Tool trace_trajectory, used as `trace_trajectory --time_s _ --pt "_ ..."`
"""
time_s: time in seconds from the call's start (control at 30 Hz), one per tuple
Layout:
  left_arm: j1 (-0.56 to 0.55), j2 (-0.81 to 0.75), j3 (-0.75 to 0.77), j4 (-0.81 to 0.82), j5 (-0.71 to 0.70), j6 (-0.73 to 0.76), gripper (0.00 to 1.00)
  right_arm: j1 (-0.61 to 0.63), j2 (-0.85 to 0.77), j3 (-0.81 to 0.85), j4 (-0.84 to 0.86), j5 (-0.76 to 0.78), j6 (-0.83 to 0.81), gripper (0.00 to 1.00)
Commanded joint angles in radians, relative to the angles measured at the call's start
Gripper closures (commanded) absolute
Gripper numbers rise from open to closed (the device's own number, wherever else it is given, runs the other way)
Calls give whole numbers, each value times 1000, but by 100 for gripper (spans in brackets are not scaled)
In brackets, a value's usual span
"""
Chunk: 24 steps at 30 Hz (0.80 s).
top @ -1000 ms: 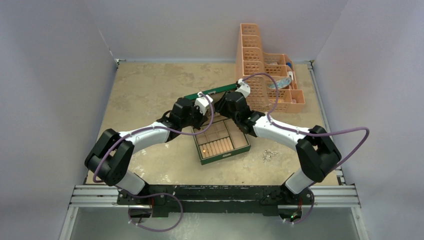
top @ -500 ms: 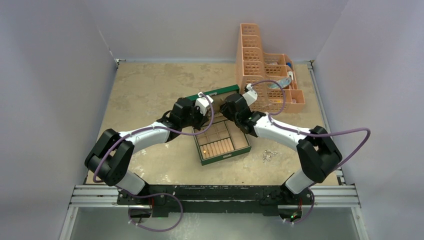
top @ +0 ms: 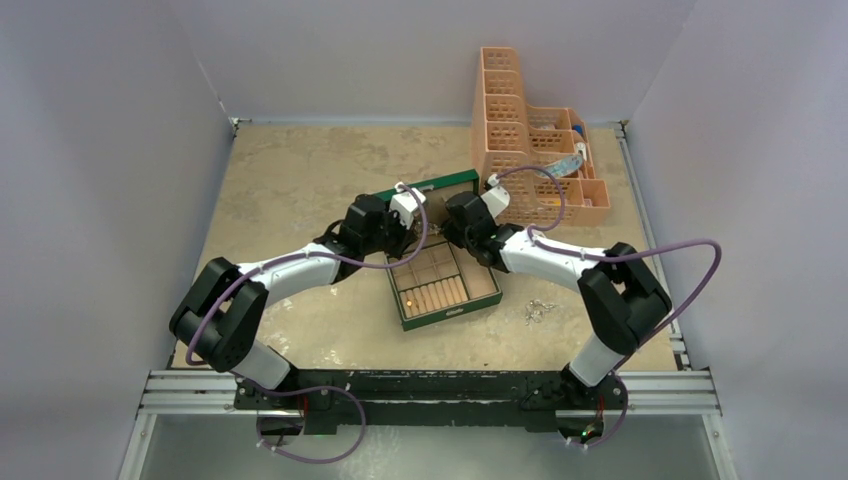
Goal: Organize the mixed jewelry
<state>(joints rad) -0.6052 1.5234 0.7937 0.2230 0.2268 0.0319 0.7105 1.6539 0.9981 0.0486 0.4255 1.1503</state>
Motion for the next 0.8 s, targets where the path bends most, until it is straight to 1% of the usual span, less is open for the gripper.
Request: trace_trajectory --time_s 0.0,0.1,0.17,0.2,0.27,0.33,0.5,0.57,0.67,0.77 --pt "-15 -38 57 39 4 -99 97 -2 -63 -50 60 -48 -33 83" --pt "-15 -44 69 65 11 -167 90 -2 -94 -111 111 -69 -71 86" --pt "-16 -51 70 91 24 -230 83 -2 -105 -135 122 -81 -87 89" --pt "-15 -53 68 101 37 -255 80 -3 -110 -144 124 -86 -90 89" --pt "-15 -57 64 117 50 -315 76 -3 -118 -164 143 -98 -105 89" --pt "-15 -54 57 131 23 -376 73 -3 -125 -186 182 -122 -125 87" --pt "-15 -46 44 132 -77 -461 72 -3 -172 -230 263 -175 -161 84" --pt "-15 -44 39 132 -95 -478 72 -3 -206 -253 296 -179 -173 84" --pt "-15 -36 44 131 -70 -477 73 -3 -254 -277 324 -179 -169 84" --pt "-15 -46 34 155 -14 -481 72 -3 -284 -279 340 -182 -174 82"
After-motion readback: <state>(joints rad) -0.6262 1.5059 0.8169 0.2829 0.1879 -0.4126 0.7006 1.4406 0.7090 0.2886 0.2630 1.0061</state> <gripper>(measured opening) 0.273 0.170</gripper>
